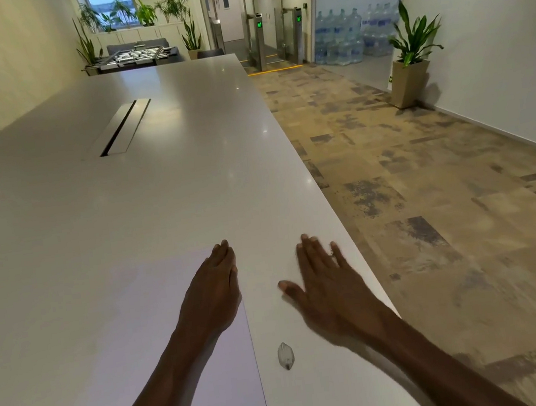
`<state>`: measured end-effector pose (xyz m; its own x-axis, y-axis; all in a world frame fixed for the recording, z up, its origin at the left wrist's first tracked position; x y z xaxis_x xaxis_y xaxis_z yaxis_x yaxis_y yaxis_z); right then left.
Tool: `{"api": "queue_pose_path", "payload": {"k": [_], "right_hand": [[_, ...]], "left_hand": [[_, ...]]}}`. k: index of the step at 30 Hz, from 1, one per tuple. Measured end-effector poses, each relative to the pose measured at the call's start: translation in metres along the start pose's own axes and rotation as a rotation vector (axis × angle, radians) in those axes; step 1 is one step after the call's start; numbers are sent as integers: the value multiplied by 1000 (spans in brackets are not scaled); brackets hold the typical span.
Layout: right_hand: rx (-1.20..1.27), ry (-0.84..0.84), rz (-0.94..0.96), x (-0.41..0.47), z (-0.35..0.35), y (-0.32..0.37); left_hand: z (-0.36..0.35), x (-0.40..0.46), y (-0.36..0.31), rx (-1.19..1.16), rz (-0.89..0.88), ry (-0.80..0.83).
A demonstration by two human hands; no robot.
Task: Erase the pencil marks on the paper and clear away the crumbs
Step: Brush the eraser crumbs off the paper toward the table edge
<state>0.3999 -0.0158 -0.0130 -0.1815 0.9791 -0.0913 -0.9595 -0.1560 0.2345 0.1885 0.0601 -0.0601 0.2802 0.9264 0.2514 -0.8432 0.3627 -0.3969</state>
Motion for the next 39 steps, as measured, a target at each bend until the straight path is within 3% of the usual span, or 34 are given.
{"api": "queue_pose_path", "payload": {"k": [5, 20, 25, 30, 39], "right_hand": [[-63, 86, 162, 0, -20, 3], [-116, 46, 12, 31, -1, -58], [-137, -48, 47, 31, -4, -39], [-89, 25, 172, 40, -14, -8], [-57, -14, -57, 54, -12, -30]], "left_hand": [[0, -1, 0, 4, -5, -11], [3, -2, -3, 4, 7, 5], [5, -3, -4, -7, 9, 12], [6, -4, -5, -1, -3, 2], [5, -3, -5, -8, 14, 4]]}}
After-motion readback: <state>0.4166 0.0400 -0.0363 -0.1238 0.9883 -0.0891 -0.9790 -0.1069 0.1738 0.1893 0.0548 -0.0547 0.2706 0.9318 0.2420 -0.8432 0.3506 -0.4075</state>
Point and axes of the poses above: each hand's wrist, its own x-axis towards the middle knuckle, its own z-axis out of the back of the hand, y = z × x, the point moved 1 cm from there along x, towards the middle knuckle, and after that the axes turned 3 degrees about y, right-handed, at the moved point
